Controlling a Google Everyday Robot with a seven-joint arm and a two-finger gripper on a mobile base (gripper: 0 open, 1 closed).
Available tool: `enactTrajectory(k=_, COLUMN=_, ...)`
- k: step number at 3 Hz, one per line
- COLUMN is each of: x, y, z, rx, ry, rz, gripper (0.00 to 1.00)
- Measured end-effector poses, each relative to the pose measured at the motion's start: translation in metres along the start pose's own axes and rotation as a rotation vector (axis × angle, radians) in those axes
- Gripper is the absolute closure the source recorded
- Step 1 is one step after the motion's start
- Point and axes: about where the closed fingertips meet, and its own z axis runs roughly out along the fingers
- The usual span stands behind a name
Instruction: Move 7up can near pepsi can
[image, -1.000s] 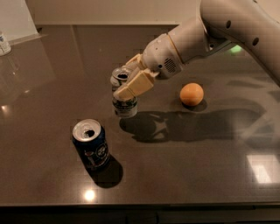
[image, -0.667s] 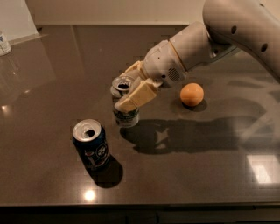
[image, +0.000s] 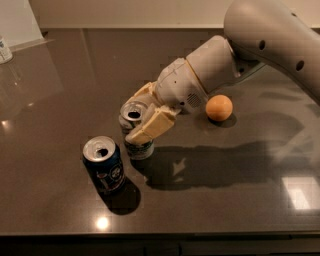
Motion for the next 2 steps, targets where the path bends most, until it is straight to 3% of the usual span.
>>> enactTrajectory(k=2, x=0.015, y=0.012, z=0.010, rx=-0.041, ry=0.009, rz=0.012, gripper=0.35)
